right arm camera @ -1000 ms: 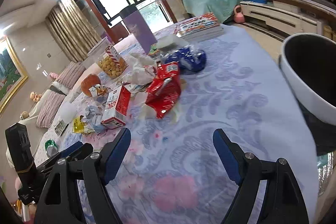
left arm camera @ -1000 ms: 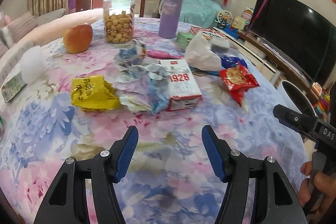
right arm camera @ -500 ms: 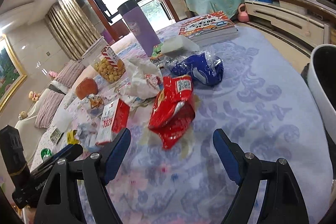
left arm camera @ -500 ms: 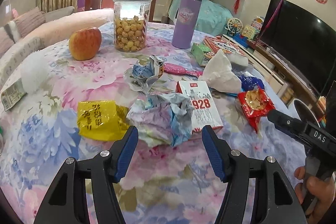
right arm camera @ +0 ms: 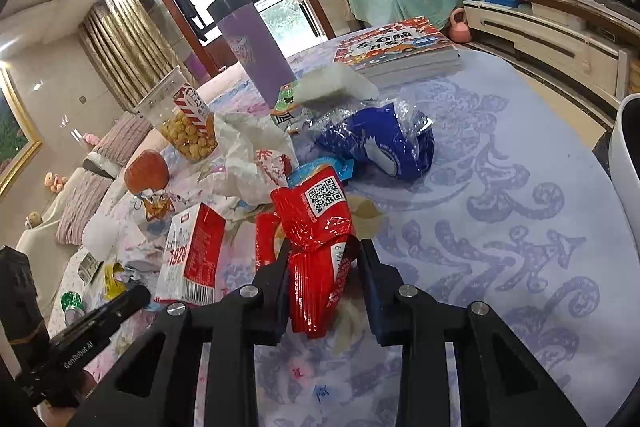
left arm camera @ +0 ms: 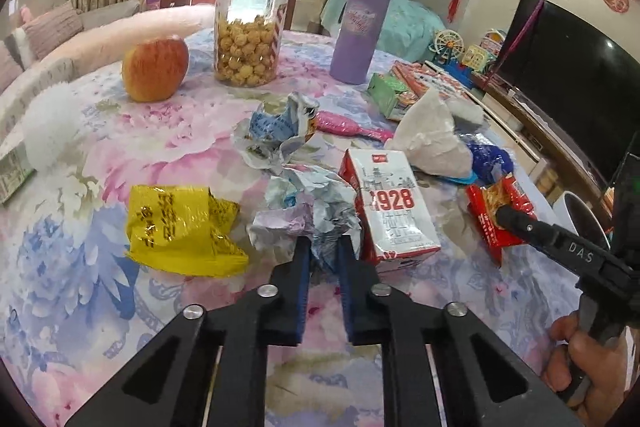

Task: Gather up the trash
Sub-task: 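Grasp crumpled paper with the left tool while the right tool grasps the red snack bag, then carry both items to the black bin and open both tools inside it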

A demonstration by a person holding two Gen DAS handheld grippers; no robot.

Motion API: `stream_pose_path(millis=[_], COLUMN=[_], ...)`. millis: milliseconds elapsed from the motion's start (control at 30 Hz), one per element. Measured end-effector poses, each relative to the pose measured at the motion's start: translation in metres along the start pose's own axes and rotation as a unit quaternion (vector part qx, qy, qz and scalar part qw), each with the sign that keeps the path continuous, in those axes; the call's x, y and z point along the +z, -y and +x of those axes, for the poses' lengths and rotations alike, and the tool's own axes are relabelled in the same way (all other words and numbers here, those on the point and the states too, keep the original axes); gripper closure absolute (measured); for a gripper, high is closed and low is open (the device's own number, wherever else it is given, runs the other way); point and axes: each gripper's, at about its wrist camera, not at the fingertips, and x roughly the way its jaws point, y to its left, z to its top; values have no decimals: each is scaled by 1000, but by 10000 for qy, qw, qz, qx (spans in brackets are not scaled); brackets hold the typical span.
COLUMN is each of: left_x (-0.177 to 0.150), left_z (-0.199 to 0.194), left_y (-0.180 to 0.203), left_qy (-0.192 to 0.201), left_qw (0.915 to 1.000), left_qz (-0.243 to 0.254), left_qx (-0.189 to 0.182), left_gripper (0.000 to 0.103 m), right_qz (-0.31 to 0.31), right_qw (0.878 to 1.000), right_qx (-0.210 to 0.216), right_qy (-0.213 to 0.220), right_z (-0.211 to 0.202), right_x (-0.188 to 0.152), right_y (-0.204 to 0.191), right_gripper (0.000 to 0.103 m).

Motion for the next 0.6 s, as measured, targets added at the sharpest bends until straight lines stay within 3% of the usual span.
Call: stream_pose_path(millis=[233, 600], left_x=[-6, -22], left_z=[-21, -33], left_y=[14, 46], left_qy=[245, 179], left_qw=[9992, 9962], left_qz=[256, 610], left_qx=[-162, -590], left_gripper=[94, 94], right_qz=[-6, 138], right_qw=[9999, 9991], right_qx=[45, -90], right_qy=[144, 384], right_z=[-26, -74], right_x=[-10, -20], right_y=[5, 28], right_gripper=[73, 73])
